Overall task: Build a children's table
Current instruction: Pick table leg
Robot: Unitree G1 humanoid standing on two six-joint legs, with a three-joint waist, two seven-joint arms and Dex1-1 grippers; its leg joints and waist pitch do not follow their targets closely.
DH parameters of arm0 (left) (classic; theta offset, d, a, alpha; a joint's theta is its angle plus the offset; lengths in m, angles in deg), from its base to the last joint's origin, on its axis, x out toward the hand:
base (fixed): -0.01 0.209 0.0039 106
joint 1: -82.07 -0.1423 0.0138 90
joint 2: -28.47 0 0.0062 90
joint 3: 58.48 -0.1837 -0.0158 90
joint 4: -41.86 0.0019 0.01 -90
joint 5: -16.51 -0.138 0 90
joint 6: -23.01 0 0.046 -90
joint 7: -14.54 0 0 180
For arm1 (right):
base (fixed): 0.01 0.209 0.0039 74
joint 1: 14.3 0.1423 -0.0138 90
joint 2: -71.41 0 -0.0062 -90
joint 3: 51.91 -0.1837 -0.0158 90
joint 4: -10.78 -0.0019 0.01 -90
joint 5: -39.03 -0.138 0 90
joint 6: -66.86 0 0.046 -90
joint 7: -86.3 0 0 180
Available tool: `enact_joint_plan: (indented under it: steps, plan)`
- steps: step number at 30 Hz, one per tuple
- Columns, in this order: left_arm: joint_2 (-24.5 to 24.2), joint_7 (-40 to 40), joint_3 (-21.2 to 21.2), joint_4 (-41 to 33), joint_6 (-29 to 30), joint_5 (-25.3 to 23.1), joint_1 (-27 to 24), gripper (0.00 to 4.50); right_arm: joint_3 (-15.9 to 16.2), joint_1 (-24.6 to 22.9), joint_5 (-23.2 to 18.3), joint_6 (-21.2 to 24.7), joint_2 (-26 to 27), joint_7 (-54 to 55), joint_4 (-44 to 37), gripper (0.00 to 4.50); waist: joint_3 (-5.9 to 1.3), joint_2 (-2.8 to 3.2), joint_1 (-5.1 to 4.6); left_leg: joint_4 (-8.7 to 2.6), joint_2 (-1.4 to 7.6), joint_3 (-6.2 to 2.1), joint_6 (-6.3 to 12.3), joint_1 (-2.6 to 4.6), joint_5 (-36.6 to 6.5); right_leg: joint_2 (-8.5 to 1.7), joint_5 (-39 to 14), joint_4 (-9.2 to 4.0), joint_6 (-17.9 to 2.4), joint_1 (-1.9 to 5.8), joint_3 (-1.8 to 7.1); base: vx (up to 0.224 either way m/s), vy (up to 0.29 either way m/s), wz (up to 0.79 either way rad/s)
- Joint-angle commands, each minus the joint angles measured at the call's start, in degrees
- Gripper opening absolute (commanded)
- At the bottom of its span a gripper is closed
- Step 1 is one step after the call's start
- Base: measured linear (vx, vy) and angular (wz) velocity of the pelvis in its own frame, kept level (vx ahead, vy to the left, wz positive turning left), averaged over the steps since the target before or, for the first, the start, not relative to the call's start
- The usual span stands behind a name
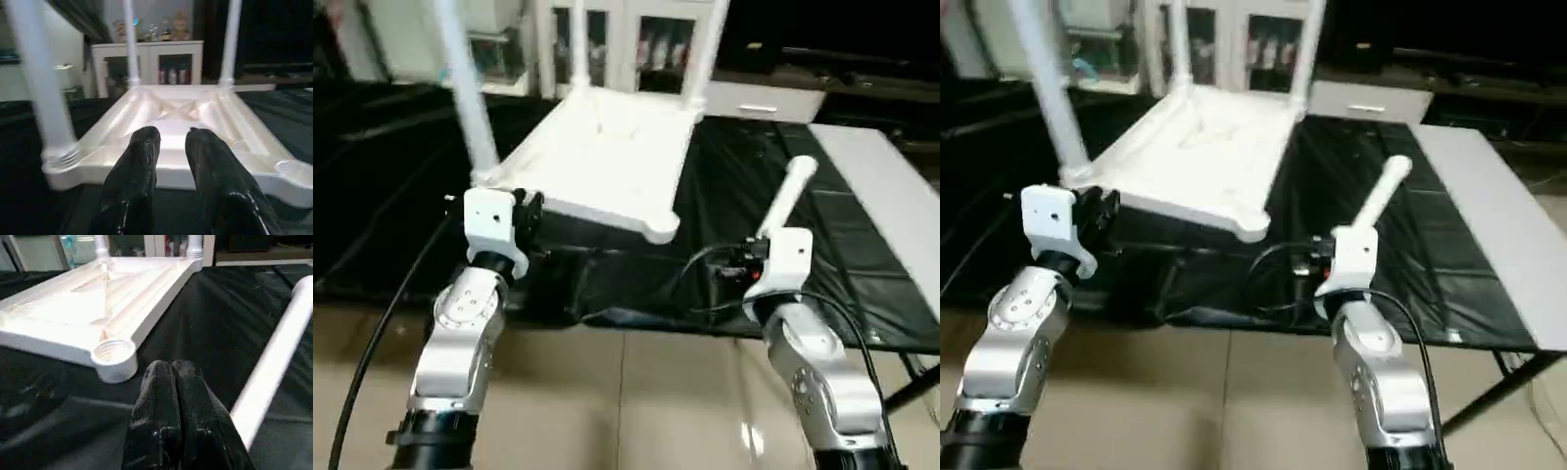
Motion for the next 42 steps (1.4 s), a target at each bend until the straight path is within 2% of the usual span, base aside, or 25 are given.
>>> enact_joint_plan:
  steps: [1, 5, 7, 9, 10, 11, 12, 14, 16, 17, 18, 19, 20, 21, 23, 25, 27, 28, 31, 32, 33, 34, 35, 38, 42]
  plan:
    - [0.2, 0.3, -0.7, -1.2, 0.7, 0.6, -0.2, 1.31, -0.9, 0.7, -0.4, 0.8, -0.3, -0.5, 0.5, 0.0, -1.59, 0.71, -0.96, -8.34, 4.72, -2.79, -3.82, 2.19, -47.3, -2.79, -26.8, -4.38, -4.9, -0.18, 1.28, 0.109, -0.031, -0.06]
    - [0.4, 0.5, -0.7, -1.2, 0.8, 0.6, -0.5, 1.31, -1.1, 0.7, -0.1, 0.7, -0.3, -1.0, 0.7, 0.0, -3.24, -0.67, 0.35, -6.52, 3.41, 1.83, -2.03, 1.89, -23.4, -2.96, -22.1, -5.07, -13.0, 2.73, 5.89, 0.161, -0.036, -0.17]
    - [0.6, 0.5, -0.7, -1.1, 0.8, 0.5, -0.7, 1.31, -1.2, 0.8, 0.1, 0.7, -0.5, -1.0, 0.7, 0.0, -4.73, -1.35, 3.54, -0.45, 0.58, 1.39, 6.63, -4.17, -4.2, -6.54, -16.0, -6.46, -17.3, 9.48, 9.75, 0.208, -0.02, -0.14]
    - [0.7, 0.5, -0.7, -1.1, 0.8, 0.4, -0.9, 1.31, -1.4, 0.8, 0.2, 0.8, -0.7, -1.0, 0.8, 0.0, -5.5, 0.09, 4.63, -0.96, 1.49, 0.15, 7.43, -5.63, 5.1, -3.84, -2.2, -4.32, -17.2, 10.52, 8.26, 0.251, 0.018, 0.09]
    - [0.8, 0.5, -0.8, -1.1, 0.9, 0.3, -1.0, 1.31, -1.4, 0.8, 0.2, 0.8, -0.7, -1.0, 0.8, 0.0, -6.33, 2.24, 1.96, -3.86, 3.45, -3.92, 12.55, 4.52, 21.8, 3.86, 6.5, 2.57, -8.4, 1.93, 1.72, 0.286, 0.009, 0.06]
    - [0.8, 0.5, -0.8, -1.1, 0.9, 0.3, -1.0, 1.31, -1.4, 0.8, 0.2, 0.8, -0.7, -1.0, 0.8, 0.0, -6.33, 2.24, 1.96, -3.86, 3.45, -3.92, 12.55, 4.52, 21.8, 3.86, 6.5, 2.57, -8.4, 1.93, 1.72, 0.319, -0.032, -0.02]
    - [1.0, 0.4, -0.9, -1.1, 0.9, 0.3, -1.1, 1.31, -1.6, 0.9, 0.1, 0.9, -0.8, -1.1, 0.8, 0.0, -7.06, 1.01, -0.65, -0.7, 11.41, -7.48, 10.35, 16.64, 40.9, -0.18, -8.0, 9.11, 3.6, -12.27, 0.92, 0.319, -0.032, -0.02]
    - [1.2, 0.4, -1.0, -1.1, 0.8, 0.2, -1.3, 1.31, -1.8, 1.0, 0.2, 1.1, -0.9, -1.1, 0.7, 0.0, -5.26, 0.38, -0.24, -3.4, 7.23, -0.5, -5.68, 12.97, 44.7, -0.53, 4.4, 9.98, -0.3, -14.11, -0.99, 0.135, -0.115, -0.41]
    - [1.4, 0.3, -1.2, -1.0, 0.8, 0.2, -1.5, 1.31, -1.9, 1.0, 0.2, 1.2, -1.0, -1.1, 0.6, 0.0, -4.8, -5.18, 1.43, -6.29, 0.51, 7.97, -7.19, 12.35, 5.5, -1.57, 11.7, 1.8, -15.9, -7.86, 1.6, 0.058, -0.143, -0.55]
    - [1.6, 0.4, -1.3, -1.0, 0.8, 0.2, -1.5, 1.31, -2.0, 1.1, 0.3, 1.2, -1.0, -1.0, 0.5, 0.0, -4.8, -5.18, 1.43, -6.29, 0.51, 7.97, -7.19, 12.35, 5.5, -1.57, 11.7, 1.8, -15.9, -7.86, 1.6, 0.269, -0.073, -0.5]
    - [1.7, 0.4, -1.4, -1.0, 0.8, 0.2, -1.6, 1.31, -2.0, 1.1, 0.4, 1.1, -1.1, -1.0, 0.5, 0.0, -5.34, -5.17, 6.11, 8.76, -5.54, 3.12, -0.23, 3.18, -15.7, -10.22, -16.4, -3.99, -34.1, 3.92, 17.55, 0.269, -0.073, -0.5]
    - [1.9, 0.4, -1.6, -1.0, 0.7, 0.1, -1.9, 1.31, -2.3, 1.1, 0.6, 1.1, -1.2, -1.0, 0.4, 0.0, -5.84, -5.56, 5.69, 13.13, -3.83, -0.95, -5.57, -4.06, -8.0, -8.11, -9.3, 0.32, -37.0, 7.95, 17.63, 0.318, -0.034, -0.67]
    - [1.9, 0.4, -1.6, -1.0, 0.7, 0.1, -1.9, 1.31, -2.3, 1.1, 0.6, 1.1, -1.2, -1.0, 0.4, 0.0, -5.32, -5.22, 6.58, 14.4, -3.83, -2.0, -7.92, -4.67, -5.8, -7.85, -3.1, 0.11, -37.3, 7.04, 17.78, 0.252, -0.029, -0.8]
    - [2.1, 0.4, -1.8, -1.2, 0.6, 0.0, -2.4, 1.31, -2.6, 1.0, 0.8, 1.1, -1.3, -0.9, 0.1, 0.0, -3.31, -4.16, 5.28, 13.24, -3.04, -4.62, -10.31, -4.84, -0.7, -5.01, 2.3, -2.01, -31.4, 2.27, 13.74, 0.252, -0.029, -0.8]
    - [2.4, 0.1, -1.8, -2.5, 0.5, -0.2, -4.5, 1.31, -3.1, 0.8, 1.1, 1.1, -1.5, -0.6, -0.7, 0.0, -2.67, -3.78, 4.63, 11.14, -3.27, -4.69, -10.21, -4.36, 3.2, -2.82, -1.9, -3.13, -27.0, 0.49, 11.18, 0.154, -0.02, -0.63]
    - [3.7, -0.8, -1.5, -8.1, 0.7, 0.7, -13.0, 1.31, -5.2, -0.4, 0.9, 1.0, -2.3, 0.4, -3.0, 0.0, 0.34, -0.17, 2.64, -2.72, 1.62, -4.38, 0.5, -4.87, 1.9, 0.37, -29.0, -6.84, -9.2, -0.27, 2.49, 0.155, 0.046, -0.45]
    - [4.1, -1.0, -1.7, -10.0, 0.5, 0.6, -15.9, 1.31, -5.9, -0.7, 0.7, 1.0, -2.7, 0.5, -3.4, 0.0, -2.74, 2.78, -0.2, -8.81, 7.87, -11.36, 3.49, -1.42, -30.8, 3.1, -17.1, 6.33, -5.3, 0.75, 0.89, 0.29, 0.169, -0.29]
    - [4.1, -0.6, -2.7, -11.5, 0.3, 0.2, -17.9, 1.31, -6.3, -0.7, 0.5, 1.2, -3.0, 0.5, -3.4, 0.0, -3.87, -0.32, -1.14, -9.04, 9.73, -13.66, 12.54, 2.15, -31.4, 1.86, -11.4, 8.25, -3.5, -2.58, 2.54, 0.252, 0.078, -0.13]
    - [3.9, -0.3, -4.7, -13.9, -0.2, -0.9, -20.9, 1.31, -7.3, 0.1, 0.2, 2.2, -3.6, 0.2, -3.1, 0.0, -4.68, -1.74, -2.46, -3.47, 6.21, -11.21, 31.68, 2.88, 11.3, -1.13, 3.7, 5.84, 1.6, -7.2, 5.69, 0.195, -0.057, -0.02]
    - [3.9, -0.2, -4.8, -14.2, -0.3, -0.9, -20.9, 1.31, -7.3, 0.4, 0.3, 2.5, -3.8, 0.2, -3.0, 0.0, -5.12, -2.83, -2.29, -1.9, 4.3, -9.41, 29.98, 0.73, 19.0, -2.58, 10.5, 3.39, 1.6, -5.69, 7.29, 0.14, -0.109, -0.05]
    - [3.8, -0.2, -4.5, -14.7, -0.5, -0.9, -20.3, 1.31, -7.6, 1.6, -0.3, 3.5, -4.2, -0.5, -2.7, 0.0, -5.4, -5.16, 0.4, 2.46, -1.92, -3.49, 20.18, -8.06, 21.2, -5.27, 36.4, 1.9, 2.7, 2.08, 10.41, 0.14, -0.109, -0.05]
    - [3.7, -0.2, -4.3, -14.9, -0.5, -0.9, -19.8, 1.27, -7.7, 2.1, -0.8, 4.0, -4.4, -0.9, -2.5, 0.17, -5.85, -5.8, 1.11, -0.02, -1.15, -2.4, 10.39, -8.94, 20.1, -4.55, 63.5, 4.43, 6.0, 2.88, 8.39, 0.099, -0.122, -0.02]
    - [3.1, 0.3, -4.2, -15.0, -0.6, -1.2, -19.2, 1.26, -7.6, 2.9, -0.7, 4.6, -4.9, -1.3, -1.8, 0.27, -5.38, -5.8, 1.86, -0.78, -2.02, -1.47, 3.16, -6.73, 16.8, -1.37, 69.0, 3.94, 9.0, 2.16, 5.41, 0.051, -0.11, -0.04]
    - [1.5, 1.7, -3.9, -15.3, -0.3, -1.4, -17.9, 1.26, -6.7, 4.6, -0.6, 6.9, -6.4, -2.9, 0.1, 0.37, -4.84, -3.91, 2.46, -2.31, 1.07, -2.06, 0.1, -3.33, 6.3, -2.13, 44.2, 1.1, 10.8, 0.96, 5.17, 0.02, -0.065, 0.0]
    - [-2.4, 7.2, -3.9, -15.7, -1.2, 0.7, -14.8, 1.26, -5.3, 8.9, -3.4, 13.8, -8.7, -8.2, 4.8, 0.76, -2.54, -1.83, 2.57, -5.9, 5.67, -2.58, -4.44, -1.45, -16.8, -2.13, -7.1, -1.2, -6.7, -1.09, 5.46, -0.062, 0.03, 0.03]
